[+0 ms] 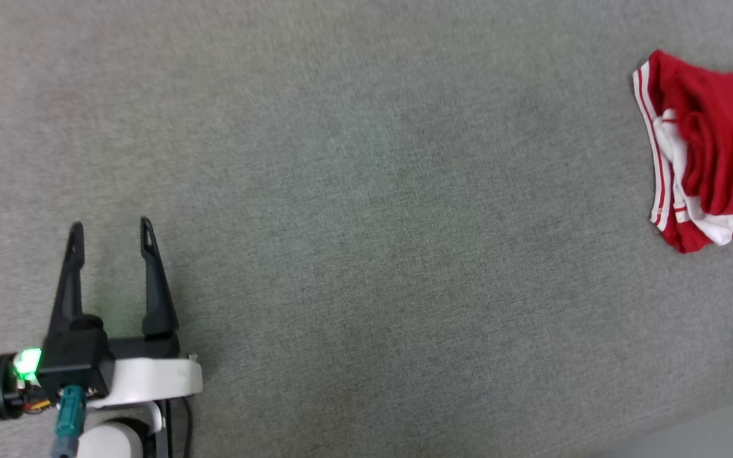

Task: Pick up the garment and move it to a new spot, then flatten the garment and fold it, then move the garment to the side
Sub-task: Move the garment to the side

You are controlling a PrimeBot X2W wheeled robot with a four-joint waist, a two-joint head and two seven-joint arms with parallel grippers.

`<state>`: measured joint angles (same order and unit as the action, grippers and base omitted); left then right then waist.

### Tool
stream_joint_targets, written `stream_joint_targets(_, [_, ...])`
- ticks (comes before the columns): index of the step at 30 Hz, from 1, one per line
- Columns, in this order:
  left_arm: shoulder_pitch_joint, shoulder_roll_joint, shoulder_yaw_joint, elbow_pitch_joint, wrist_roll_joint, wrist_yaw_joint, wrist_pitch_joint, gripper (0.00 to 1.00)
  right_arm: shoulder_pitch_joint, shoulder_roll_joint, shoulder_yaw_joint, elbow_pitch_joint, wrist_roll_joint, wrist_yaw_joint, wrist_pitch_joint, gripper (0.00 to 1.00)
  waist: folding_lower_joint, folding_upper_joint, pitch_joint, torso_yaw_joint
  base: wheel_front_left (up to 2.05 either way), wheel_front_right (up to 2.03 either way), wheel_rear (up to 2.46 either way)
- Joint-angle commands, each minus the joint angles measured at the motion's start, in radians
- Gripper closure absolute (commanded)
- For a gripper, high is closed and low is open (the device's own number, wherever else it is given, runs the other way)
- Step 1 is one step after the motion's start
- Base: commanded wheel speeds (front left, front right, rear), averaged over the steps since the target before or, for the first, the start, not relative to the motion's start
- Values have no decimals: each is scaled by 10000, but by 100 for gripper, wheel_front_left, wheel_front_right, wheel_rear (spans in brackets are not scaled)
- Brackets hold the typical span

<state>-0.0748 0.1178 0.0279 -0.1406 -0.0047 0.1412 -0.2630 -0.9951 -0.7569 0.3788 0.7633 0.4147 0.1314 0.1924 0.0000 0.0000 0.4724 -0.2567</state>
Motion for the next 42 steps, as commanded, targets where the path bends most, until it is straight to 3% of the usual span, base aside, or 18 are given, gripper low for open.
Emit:
stream_joint_targets(1, [140, -18, -31, 18, -36, 16, -23, 0, -137, 59, -73, -24, -115, -14, -175, 0, 0, 0, -450, 189, 0, 0, 0])
stream_joint_targets(9, [836, -296, -67, 109, -151, 173, -23, 0, 606, 1466, -1999, -958, -1942, -13, -3690, 0, 0, 0, -1691, 694, 0, 0, 0])
stream_joint_targets(12, [1121, -372, -111, 181, -169, 195, -23, 0, 1228, 2260, -2642, -1803, -2472, -13, -4356, 0, 0, 0, -2102, 902, 0, 0, 0])
stream_joint_targets(20, [1522, -497, -328, 403, -187, 151, -23, 0, 3972, 4148, -3494, -5026, -3008, -13, -4565, 0, 0, 0, -3011, 1632, 0, 0, 0])
stream_joint_targets(25, [1813, -540, -335, 515, -253, 127, -23, 0, 5614, 5070, -3523, -6305, -2910, -13, -4568, 0, 0, 0, -3483, 1973, 0, 0, 0])
stream_joint_targets(33, [2270, -596, -424, 732, -261, -9, -23, 0, 8151, 6018, -3815, -6763, -2656, -13, -4570, 0, 0, 0, -4144, 2331, 0, 0, 0])
stream_joint_targets(42, [2627, -632, -604, 973, -459, -494, -23, 0, 10378, 6712, -4305, -7211, -2767, -11, -4571, 0, 0, 0, -4612, 2528, 0, 0, 0])
